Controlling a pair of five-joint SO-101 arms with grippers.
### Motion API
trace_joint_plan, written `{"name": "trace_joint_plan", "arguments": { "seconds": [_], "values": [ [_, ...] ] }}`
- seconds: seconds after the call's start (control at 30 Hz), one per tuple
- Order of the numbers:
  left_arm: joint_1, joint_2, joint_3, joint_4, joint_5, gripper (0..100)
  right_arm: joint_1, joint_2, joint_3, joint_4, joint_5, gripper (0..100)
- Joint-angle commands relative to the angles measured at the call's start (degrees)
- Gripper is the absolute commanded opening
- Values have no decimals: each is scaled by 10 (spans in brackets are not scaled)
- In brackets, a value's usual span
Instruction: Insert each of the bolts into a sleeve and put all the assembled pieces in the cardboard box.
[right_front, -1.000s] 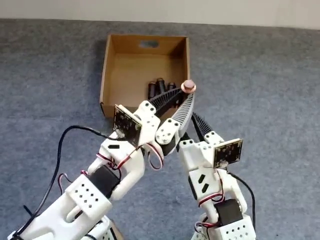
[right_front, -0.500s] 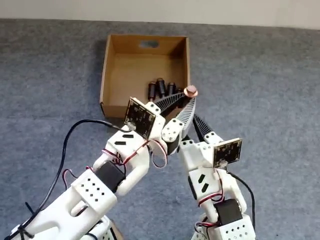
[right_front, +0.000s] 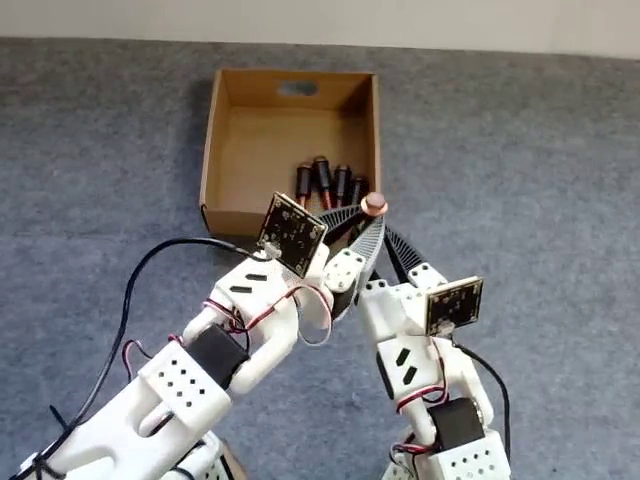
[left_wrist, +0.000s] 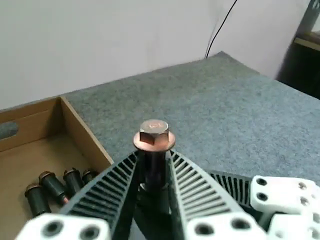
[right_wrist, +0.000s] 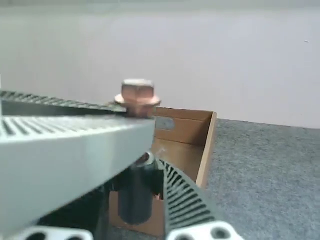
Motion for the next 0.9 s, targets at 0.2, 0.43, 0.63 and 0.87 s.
{"name": "trace_joint_plan", "arguments": {
  "seconds": [0.2, 0.43, 0.63, 0.87],
  "values": [
    [-9, -73, -27, 142, 3, 11, 13, -8, 2, -15, 4, 7],
    [-8, -77, -27, 146, 4, 179, 13, -8, 5, -15, 4, 7],
    [-11, -84, -29, 185, 4, 145, 13, -8, 6, -15, 4, 7],
    [-18, -200, -29, 255, 0, 71, 13, -8, 6, -15, 4, 7]
  ]
}}
